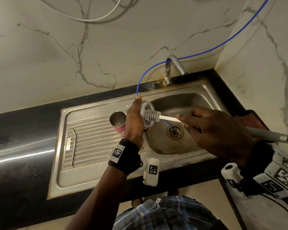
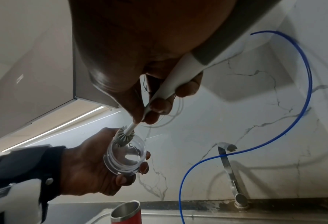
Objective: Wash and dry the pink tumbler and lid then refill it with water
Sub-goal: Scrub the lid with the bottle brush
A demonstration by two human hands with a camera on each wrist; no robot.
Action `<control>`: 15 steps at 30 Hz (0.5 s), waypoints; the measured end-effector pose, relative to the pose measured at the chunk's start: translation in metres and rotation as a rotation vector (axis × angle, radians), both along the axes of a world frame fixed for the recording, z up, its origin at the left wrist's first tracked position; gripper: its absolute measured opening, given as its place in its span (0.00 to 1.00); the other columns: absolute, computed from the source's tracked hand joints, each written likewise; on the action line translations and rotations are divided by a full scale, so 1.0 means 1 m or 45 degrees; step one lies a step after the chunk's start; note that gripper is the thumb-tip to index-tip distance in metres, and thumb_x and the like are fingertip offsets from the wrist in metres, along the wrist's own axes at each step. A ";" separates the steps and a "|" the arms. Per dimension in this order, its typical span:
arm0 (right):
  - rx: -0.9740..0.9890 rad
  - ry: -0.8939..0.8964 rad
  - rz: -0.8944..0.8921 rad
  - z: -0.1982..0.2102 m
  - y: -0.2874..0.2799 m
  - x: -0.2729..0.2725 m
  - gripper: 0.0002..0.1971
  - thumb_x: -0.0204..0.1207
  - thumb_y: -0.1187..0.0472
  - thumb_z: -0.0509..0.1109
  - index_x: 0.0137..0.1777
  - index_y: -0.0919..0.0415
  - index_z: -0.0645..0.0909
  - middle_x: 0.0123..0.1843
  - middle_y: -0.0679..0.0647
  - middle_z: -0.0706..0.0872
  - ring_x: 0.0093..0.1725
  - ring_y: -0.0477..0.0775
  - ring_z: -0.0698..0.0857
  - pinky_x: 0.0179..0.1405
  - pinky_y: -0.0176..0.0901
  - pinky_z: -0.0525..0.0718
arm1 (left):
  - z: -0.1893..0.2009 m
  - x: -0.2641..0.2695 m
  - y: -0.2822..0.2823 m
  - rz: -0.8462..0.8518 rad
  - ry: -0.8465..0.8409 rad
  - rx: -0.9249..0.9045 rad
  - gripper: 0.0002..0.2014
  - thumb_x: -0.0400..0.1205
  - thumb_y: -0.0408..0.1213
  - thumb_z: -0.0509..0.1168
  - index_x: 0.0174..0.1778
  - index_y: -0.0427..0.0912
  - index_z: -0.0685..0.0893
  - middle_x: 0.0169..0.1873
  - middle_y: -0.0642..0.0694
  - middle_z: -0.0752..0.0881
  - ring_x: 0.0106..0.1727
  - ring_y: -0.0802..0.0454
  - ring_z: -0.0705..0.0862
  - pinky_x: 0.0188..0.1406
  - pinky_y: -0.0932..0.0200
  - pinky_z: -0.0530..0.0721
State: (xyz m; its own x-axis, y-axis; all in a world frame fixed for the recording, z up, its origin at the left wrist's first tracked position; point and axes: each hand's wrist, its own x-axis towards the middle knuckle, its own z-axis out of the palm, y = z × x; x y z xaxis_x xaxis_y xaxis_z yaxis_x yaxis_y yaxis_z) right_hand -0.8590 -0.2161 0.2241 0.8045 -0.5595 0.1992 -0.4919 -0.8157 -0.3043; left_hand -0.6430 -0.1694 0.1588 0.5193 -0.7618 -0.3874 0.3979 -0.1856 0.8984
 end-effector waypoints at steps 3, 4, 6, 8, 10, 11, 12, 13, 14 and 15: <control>-0.088 0.068 0.068 -0.002 0.003 -0.007 0.19 0.84 0.55 0.66 0.73 0.59 0.85 0.47 0.51 0.83 0.30 0.42 0.69 0.20 0.43 0.77 | -0.002 0.000 0.002 -0.002 0.040 0.031 0.29 0.91 0.65 0.56 0.54 0.43 0.89 0.41 0.42 0.91 0.39 0.49 0.87 0.29 0.61 0.81; -0.124 0.090 0.079 -0.003 0.003 -0.008 0.20 0.84 0.56 0.67 0.74 0.59 0.84 0.48 0.52 0.83 0.30 0.42 0.69 0.20 0.45 0.78 | -0.003 0.000 0.002 -0.013 0.058 0.036 0.30 0.90 0.66 0.56 0.55 0.42 0.89 0.41 0.41 0.91 0.39 0.49 0.87 0.27 0.62 0.80; -0.169 0.097 0.055 -0.005 0.000 -0.009 0.20 0.83 0.58 0.70 0.74 0.59 0.83 0.50 0.53 0.83 0.32 0.41 0.68 0.23 0.44 0.77 | -0.005 -0.001 0.002 -0.043 0.073 0.040 0.31 0.90 0.66 0.56 0.57 0.41 0.89 0.45 0.38 0.90 0.40 0.46 0.86 0.26 0.61 0.77; -0.163 0.074 -0.012 -0.006 -0.005 -0.007 0.21 0.82 0.58 0.72 0.74 0.58 0.83 0.51 0.52 0.83 0.34 0.41 0.68 0.25 0.45 0.78 | -0.007 -0.002 0.002 -0.085 0.076 0.026 0.32 0.89 0.69 0.56 0.58 0.42 0.89 0.48 0.37 0.90 0.45 0.43 0.85 0.25 0.62 0.76; -0.123 0.052 -0.076 -0.005 -0.007 -0.005 0.20 0.84 0.56 0.70 0.75 0.56 0.83 0.51 0.51 0.83 0.34 0.41 0.69 0.26 0.48 0.81 | -0.007 -0.003 0.002 -0.110 0.056 0.007 0.34 0.86 0.72 0.58 0.59 0.43 0.90 0.47 0.37 0.90 0.48 0.41 0.84 0.27 0.61 0.75; -0.098 0.041 -0.099 -0.005 -0.007 -0.004 0.19 0.85 0.54 0.67 0.75 0.55 0.83 0.51 0.50 0.83 0.34 0.42 0.69 0.25 0.49 0.81 | -0.006 -0.003 0.002 -0.111 0.042 0.002 0.35 0.85 0.72 0.58 0.60 0.42 0.90 0.47 0.38 0.91 0.49 0.41 0.84 0.29 0.60 0.76; -0.081 0.035 -0.114 -0.005 -0.007 -0.004 0.19 0.86 0.53 0.66 0.74 0.55 0.83 0.50 0.50 0.83 0.33 0.42 0.70 0.25 0.50 0.82 | -0.006 -0.003 0.002 -0.107 0.037 -0.002 0.35 0.86 0.72 0.58 0.61 0.42 0.91 0.47 0.38 0.91 0.49 0.41 0.85 0.32 0.59 0.77; -0.073 0.037 -0.119 -0.006 -0.007 -0.003 0.20 0.86 0.53 0.65 0.75 0.55 0.83 0.50 0.50 0.82 0.32 0.43 0.71 0.24 0.50 0.82 | -0.007 -0.002 0.001 -0.105 0.045 -0.006 0.34 0.87 0.71 0.58 0.61 0.43 0.91 0.48 0.39 0.92 0.51 0.42 0.86 0.37 0.57 0.79; -0.074 0.047 -0.122 -0.006 -0.006 -0.003 0.20 0.86 0.53 0.65 0.75 0.55 0.82 0.50 0.50 0.82 0.31 0.43 0.71 0.24 0.51 0.82 | -0.007 -0.003 0.001 -0.105 0.058 -0.010 0.32 0.88 0.70 0.58 0.59 0.44 0.91 0.48 0.39 0.93 0.51 0.42 0.86 0.41 0.55 0.80; -0.083 0.059 -0.126 -0.006 -0.006 -0.002 0.19 0.86 0.54 0.67 0.75 0.56 0.82 0.49 0.50 0.82 0.31 0.44 0.72 0.25 0.50 0.82 | -0.008 -0.003 0.001 -0.106 0.065 -0.009 0.31 0.88 0.70 0.58 0.58 0.45 0.91 0.48 0.40 0.93 0.52 0.42 0.87 0.42 0.54 0.80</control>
State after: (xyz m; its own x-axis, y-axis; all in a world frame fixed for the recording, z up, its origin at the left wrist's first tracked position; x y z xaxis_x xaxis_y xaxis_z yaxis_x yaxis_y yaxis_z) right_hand -0.8611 -0.2217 0.2181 0.7552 -0.6238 0.2013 -0.5834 -0.7797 -0.2275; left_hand -0.6461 -0.1685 0.1512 0.4339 -0.8042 -0.4063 0.4269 -0.2136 0.8787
